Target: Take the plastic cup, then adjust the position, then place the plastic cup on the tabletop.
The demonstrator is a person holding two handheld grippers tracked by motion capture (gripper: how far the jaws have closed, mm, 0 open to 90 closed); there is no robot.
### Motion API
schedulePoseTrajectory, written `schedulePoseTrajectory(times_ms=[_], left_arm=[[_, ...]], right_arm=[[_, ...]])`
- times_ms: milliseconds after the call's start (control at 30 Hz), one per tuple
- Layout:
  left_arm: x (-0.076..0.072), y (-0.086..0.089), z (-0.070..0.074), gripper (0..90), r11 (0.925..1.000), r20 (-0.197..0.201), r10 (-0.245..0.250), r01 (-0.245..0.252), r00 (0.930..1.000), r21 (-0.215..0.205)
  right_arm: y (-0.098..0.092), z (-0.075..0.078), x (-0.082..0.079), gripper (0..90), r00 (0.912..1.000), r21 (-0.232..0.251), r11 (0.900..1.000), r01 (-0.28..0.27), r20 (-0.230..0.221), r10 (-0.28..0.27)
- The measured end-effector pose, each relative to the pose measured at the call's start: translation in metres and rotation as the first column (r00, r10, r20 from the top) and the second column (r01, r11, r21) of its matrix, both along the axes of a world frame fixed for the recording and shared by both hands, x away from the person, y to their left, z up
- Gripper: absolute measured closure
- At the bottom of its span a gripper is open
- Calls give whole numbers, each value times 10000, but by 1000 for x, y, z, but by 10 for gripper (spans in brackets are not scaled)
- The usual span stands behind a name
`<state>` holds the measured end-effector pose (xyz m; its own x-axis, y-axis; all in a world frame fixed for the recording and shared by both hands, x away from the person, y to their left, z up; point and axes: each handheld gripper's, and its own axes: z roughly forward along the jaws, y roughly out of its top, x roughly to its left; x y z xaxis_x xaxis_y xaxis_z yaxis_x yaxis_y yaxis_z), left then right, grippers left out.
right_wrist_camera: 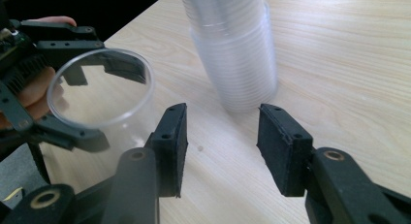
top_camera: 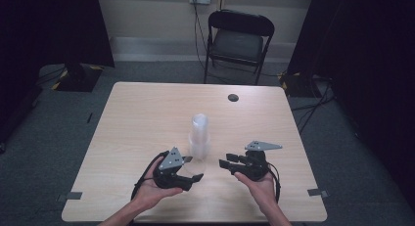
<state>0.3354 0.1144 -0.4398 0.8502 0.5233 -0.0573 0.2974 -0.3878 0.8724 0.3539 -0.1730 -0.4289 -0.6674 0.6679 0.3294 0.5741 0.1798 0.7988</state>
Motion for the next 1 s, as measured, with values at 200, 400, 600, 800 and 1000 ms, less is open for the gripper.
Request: schedulePoseTrajectory(times_ms=[200,400,600,800,1000], left_arm=[[5,11,6,284,9985,-70,397,-400,9992,-361],[9,19,14,282,9949,72,766,-760,9970,-668],[14,27,20,282,9887,52,1145,-1134,9934,-982],[20,37,26,284,9786,-23,1586,-1575,9873,-1324],[26,46,25,284,9683,-70,2046,-2034,9788,-1451]], right_arm=[[-4,-4,0,528,9997,-162,9996,242,-13,-242],[-6,-7,-1,526,9995,-288,9991,324,-55,-326],[-7,-11,-1,526,9994,-409,9987,308,-141,-314],[-9,-11,-2,527,9992,-434,9983,381,-128,-387],[-10,-13,0,526,9986,-435,9978,491,-160,-498]])
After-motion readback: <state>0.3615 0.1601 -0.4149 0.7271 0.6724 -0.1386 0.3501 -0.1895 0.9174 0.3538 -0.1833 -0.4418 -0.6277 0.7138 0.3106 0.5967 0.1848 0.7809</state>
